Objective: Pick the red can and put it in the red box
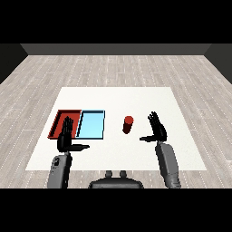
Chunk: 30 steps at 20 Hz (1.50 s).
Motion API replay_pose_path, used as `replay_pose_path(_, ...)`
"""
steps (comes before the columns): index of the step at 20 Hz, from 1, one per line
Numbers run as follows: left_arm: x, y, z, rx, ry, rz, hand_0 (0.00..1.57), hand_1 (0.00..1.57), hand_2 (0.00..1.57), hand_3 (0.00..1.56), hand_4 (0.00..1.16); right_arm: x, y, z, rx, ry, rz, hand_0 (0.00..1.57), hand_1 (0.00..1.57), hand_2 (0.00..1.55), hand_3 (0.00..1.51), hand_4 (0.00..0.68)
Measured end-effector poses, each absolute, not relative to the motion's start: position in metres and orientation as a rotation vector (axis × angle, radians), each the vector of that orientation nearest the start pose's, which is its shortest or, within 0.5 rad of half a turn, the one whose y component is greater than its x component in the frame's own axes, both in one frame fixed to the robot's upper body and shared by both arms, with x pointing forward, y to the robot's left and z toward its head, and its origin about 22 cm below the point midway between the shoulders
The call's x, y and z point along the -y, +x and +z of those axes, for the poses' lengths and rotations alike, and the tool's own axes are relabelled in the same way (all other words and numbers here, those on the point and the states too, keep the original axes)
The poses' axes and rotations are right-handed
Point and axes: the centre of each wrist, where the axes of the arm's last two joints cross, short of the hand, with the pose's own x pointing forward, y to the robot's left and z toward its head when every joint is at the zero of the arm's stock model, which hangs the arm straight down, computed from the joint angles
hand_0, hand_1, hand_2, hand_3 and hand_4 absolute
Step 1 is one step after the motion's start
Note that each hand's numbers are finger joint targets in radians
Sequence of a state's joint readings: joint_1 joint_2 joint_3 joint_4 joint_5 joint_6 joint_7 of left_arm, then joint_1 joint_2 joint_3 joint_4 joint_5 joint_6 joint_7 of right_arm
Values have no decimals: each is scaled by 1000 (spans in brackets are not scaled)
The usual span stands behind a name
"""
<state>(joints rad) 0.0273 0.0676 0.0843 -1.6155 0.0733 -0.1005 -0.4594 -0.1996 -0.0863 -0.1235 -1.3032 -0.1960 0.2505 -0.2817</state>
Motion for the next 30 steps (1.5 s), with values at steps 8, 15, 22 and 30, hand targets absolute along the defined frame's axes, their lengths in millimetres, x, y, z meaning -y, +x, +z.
replay_pose_path(8,-270,228,9,2066,-18,7,0,0,0,0,0,237,296,-26,1761,292,-8,0,0,0,0,0)
replay_pose_path(15,-268,227,7,2054,-23,23,0,0,0,0,0,223,307,-37,1751,296,-2,0,0,0,0,0)
replay_pose_path(22,-272,228,13,2053,-27,37,0,0,0,0,0,213,320,-55,1736,311,-2,0,0,0,0,0)
replay_pose_path(30,-270,231,4,2060,-35,38,0,0,0,0,0,203,323,-65,1719,331,-28,0,0,0,0,0)
